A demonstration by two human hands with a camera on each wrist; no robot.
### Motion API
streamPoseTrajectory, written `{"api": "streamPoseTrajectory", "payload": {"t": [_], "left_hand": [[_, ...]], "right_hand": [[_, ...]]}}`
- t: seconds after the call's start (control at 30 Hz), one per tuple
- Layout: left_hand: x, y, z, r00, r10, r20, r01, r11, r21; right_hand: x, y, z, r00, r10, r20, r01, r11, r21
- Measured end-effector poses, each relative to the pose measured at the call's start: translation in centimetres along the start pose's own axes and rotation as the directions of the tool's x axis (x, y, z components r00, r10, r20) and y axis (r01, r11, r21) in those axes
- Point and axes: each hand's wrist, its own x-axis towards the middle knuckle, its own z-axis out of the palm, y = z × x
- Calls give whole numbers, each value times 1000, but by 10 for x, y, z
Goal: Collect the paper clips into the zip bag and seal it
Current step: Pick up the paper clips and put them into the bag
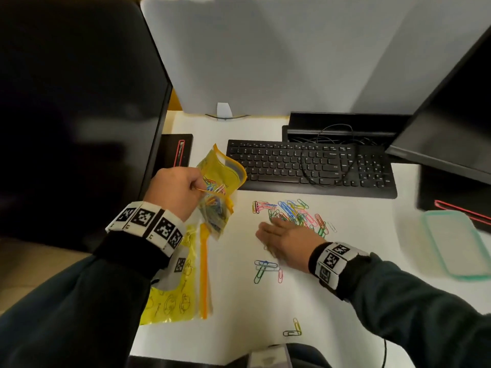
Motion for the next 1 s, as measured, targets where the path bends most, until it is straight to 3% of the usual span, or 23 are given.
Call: {"api": "streamPoseTrajectory", "payload": {"t": [0.13,0.2,0.43,0.57,0.73,0.8,0.9,1.0], "left_hand": [[-3,2,6,1000,16,22,-17,999,33],[-6,3,11,998,16,58,-18,999,41],[-13,9,25,993,37,108,-43,998,46],[-18,17,25,993,43,113,-51,996,72],[-17,18,28,985,104,136,-105,994,2],[-16,18,31,983,122,140,-122,992,-10],[-16,17,35,982,117,147,-114,993,-27],[-16,15,36,980,116,162,-110,993,-49]], "right_hand": [[27,3,-14,967,252,45,-256,953,161],[40,0,-18,948,291,131,-310,936,166],[12,-15,-19,954,243,173,-239,970,-46],[3,-21,-14,965,244,93,-247,969,15],[2,-23,-12,972,218,91,-217,976,-21],[-2,-21,-13,967,251,41,-253,966,49],[-17,-16,-23,917,387,-97,-345,891,296],[-37,-12,-50,779,589,-214,-401,731,553]]}}
